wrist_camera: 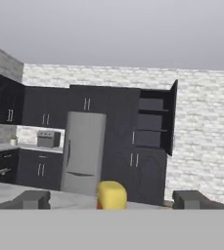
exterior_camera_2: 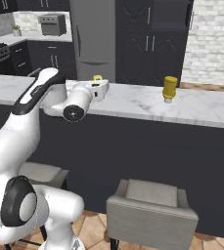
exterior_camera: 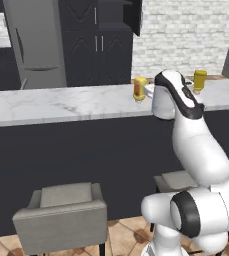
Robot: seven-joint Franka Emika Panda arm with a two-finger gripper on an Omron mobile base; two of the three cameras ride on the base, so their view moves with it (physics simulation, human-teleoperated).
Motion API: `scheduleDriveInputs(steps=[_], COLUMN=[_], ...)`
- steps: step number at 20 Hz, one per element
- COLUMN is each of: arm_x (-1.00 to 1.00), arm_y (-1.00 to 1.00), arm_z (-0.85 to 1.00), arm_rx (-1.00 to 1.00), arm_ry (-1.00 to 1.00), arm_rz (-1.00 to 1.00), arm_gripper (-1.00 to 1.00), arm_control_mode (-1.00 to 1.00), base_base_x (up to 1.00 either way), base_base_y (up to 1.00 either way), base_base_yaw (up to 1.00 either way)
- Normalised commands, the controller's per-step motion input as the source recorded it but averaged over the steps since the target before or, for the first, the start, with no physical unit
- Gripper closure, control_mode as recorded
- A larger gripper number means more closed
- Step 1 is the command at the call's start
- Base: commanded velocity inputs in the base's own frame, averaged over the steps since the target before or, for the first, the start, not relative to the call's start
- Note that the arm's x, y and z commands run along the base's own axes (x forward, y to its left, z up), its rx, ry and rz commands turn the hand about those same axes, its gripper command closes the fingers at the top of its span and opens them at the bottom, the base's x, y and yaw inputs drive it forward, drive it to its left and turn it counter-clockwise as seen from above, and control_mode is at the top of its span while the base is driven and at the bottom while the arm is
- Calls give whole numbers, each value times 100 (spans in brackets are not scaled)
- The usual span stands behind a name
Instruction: The dining table condiment station is running low on mustard. Refill the condiment station by opening the cabinet and taking the mustard from the cabinet and placing it on the dining table.
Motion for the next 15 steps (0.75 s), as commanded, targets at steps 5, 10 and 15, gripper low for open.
scheduleDriveInputs(steps=[5, 10, 15], arm_x=[-100, -100, -100], arm_y=[0, 1, 10], arm_z=[72, 83, 79], arm_rx=[-13, -25, -34], arm_ry=[6, 8, 1], arm_rz=[-13, -11, -8], arm_gripper=[-100, -100, -100], arm_control_mode=[-100, -100, -100], base_base_x=[0, 0, 0], base_base_y=[0, 0, 0], base_base_yaw=[0, 0, 0])
